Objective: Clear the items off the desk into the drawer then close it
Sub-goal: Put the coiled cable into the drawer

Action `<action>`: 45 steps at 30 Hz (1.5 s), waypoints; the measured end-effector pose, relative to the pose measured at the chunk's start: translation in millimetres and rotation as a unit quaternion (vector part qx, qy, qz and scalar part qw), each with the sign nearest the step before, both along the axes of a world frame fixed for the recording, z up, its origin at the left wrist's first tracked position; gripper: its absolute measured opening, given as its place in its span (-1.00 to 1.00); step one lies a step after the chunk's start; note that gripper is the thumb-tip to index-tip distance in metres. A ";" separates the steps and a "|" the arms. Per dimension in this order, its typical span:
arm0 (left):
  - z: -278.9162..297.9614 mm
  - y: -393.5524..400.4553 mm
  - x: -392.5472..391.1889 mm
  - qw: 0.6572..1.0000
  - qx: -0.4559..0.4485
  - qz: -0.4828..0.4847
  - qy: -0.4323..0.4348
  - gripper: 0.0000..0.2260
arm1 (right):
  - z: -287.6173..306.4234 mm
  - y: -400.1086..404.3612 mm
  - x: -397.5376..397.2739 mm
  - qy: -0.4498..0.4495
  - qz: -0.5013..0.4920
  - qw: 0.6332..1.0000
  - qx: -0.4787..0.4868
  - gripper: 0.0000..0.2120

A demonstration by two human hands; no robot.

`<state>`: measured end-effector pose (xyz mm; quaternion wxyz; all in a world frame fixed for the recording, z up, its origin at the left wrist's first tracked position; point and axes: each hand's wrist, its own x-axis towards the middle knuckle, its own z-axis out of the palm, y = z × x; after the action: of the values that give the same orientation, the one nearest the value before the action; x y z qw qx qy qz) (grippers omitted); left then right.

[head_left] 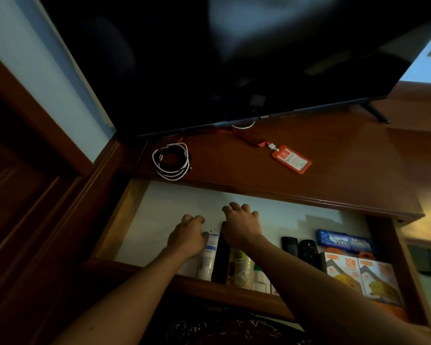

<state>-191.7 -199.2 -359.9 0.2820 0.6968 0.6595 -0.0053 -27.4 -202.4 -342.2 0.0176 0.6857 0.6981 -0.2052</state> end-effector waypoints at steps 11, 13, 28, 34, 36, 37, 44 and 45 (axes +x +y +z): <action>66.3 77.6 -26.7 0.958 0.239 0.112 -0.111 -0.73 | 27.6 45.6 -25.0 0.030 -0.015 0.993 0.110 -0.53; 74.6 99.4 -35.9 0.957 0.240 0.137 -0.090 -0.71 | 29.2 57.6 -28.2 0.031 -0.026 0.992 0.118 -0.51; 55.2 183.9 -61.0 0.993 0.083 0.074 0.036 -0.55 | -1.3 97.1 -39.4 0.012 -0.124 0.992 0.033 -0.37; 55.4 199.0 -61.3 0.995 0.085 0.061 -0.007 -0.48 | -3.1 96.8 -44.0 0.011 -0.141 0.989 0.042 -0.38; 57.0 204.8 -58.9 0.994 0.073 0.076 -0.007 -0.40 | -3.8 97.5 -45.1 0.010 -0.145 0.989 0.041 -0.37; 57.4 207.6 -57.4 0.995 0.065 0.076 0.001 -0.37 | -3.6 97.8 -45.8 0.009 -0.147 0.988 0.040 -0.37; 52.9 216.8 -50.9 0.998 0.014 0.064 0.013 -0.46 | -8.6 98.9 -49.8 -0.001 -0.159 0.986 0.044 -0.38; 50.8 215.9 -49.9 0.998 0.018 0.056 0.012 -0.48 | -9.4 99.0 -50.4 -0.003 -0.161 0.986 0.045 -0.38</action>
<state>-241.6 16.8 -309.2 0.2615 0.6636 0.7008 0.0136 -77.8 -103.3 -351.5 -0.0441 0.7900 0.5868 -0.1720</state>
